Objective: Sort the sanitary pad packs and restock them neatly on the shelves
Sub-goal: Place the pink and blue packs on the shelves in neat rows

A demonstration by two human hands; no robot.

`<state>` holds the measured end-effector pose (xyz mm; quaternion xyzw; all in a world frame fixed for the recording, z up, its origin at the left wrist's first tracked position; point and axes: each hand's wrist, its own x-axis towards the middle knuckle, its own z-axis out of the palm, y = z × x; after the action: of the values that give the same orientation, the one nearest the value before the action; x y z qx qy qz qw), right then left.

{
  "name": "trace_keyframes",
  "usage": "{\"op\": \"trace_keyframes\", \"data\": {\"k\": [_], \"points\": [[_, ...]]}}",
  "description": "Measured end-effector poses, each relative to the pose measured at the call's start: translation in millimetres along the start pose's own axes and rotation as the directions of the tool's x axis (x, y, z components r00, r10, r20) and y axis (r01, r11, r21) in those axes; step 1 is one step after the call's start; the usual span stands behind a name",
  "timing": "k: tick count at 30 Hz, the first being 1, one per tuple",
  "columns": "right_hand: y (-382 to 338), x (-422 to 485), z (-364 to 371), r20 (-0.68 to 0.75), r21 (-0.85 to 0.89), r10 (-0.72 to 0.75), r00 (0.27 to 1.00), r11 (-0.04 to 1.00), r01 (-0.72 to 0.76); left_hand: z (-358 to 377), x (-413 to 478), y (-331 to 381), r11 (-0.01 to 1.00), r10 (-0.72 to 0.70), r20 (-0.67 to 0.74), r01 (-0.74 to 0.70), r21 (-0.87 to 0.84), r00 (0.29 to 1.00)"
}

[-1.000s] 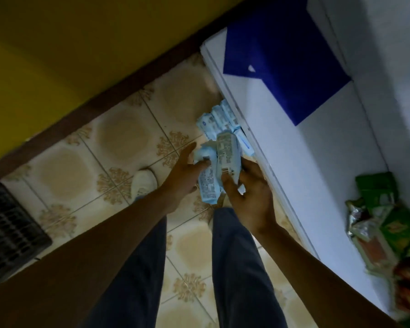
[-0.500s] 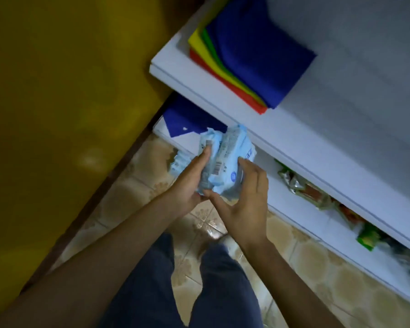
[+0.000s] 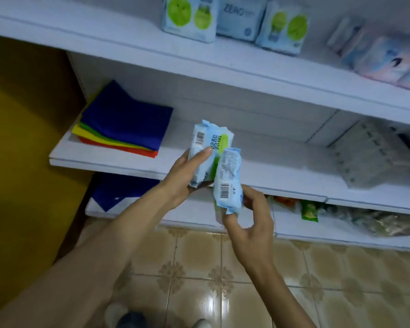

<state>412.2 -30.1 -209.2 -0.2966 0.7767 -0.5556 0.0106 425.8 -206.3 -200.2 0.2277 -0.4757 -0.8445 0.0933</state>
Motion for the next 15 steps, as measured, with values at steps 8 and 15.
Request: {"op": "trace_keyframes", "data": {"k": [8,15], "points": [[-35.6,49.3,-98.3,0.002,0.346,-0.002,1.0,0.938,0.001,110.4,-6.6,38.5,0.934,0.293,-0.034,-0.278,0.225,0.956],[-53.4,121.6,-108.2,-0.11,0.312,-0.126,0.986,0.937,0.155,140.5,11.4,103.7,0.725,0.578,-0.016,-0.504,0.468,0.816]]}}
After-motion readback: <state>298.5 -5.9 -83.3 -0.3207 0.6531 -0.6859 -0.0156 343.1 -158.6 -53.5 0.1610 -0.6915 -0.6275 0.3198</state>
